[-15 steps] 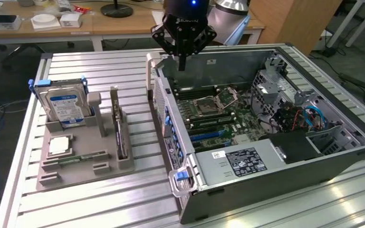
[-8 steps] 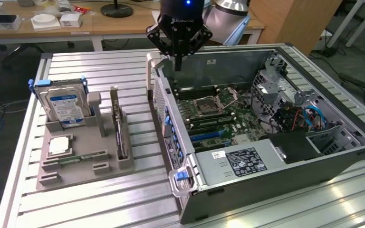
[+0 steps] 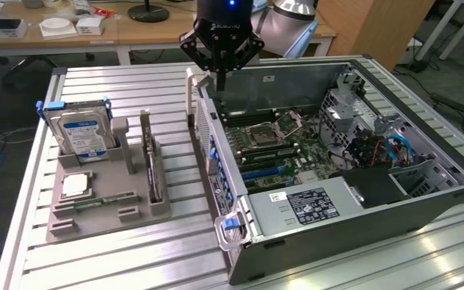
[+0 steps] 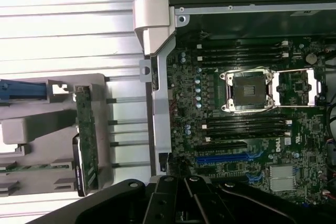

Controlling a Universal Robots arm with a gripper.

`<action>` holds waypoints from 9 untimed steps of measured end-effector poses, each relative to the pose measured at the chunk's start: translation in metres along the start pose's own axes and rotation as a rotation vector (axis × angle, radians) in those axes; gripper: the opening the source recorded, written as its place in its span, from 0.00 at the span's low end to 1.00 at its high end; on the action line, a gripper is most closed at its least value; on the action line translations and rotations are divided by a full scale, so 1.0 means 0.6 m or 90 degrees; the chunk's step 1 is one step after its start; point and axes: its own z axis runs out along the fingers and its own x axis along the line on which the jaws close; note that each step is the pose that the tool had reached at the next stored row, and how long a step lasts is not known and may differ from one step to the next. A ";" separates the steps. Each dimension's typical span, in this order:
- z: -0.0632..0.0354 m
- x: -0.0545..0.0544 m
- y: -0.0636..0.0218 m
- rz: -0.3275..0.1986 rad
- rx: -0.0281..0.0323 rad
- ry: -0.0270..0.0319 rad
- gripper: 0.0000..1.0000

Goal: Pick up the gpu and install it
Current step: 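Reach for the gpu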

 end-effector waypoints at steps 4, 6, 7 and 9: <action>0.000 0.007 -0.001 0.000 0.0000 0.0000 0.10; 0.000 0.010 -0.001 0.000 0.0000 0.0000 0.10; 0.000 0.012 -0.001 0.000 0.0000 0.0000 0.10; 0.000 0.015 -0.001 0.000 0.0000 0.0000 0.10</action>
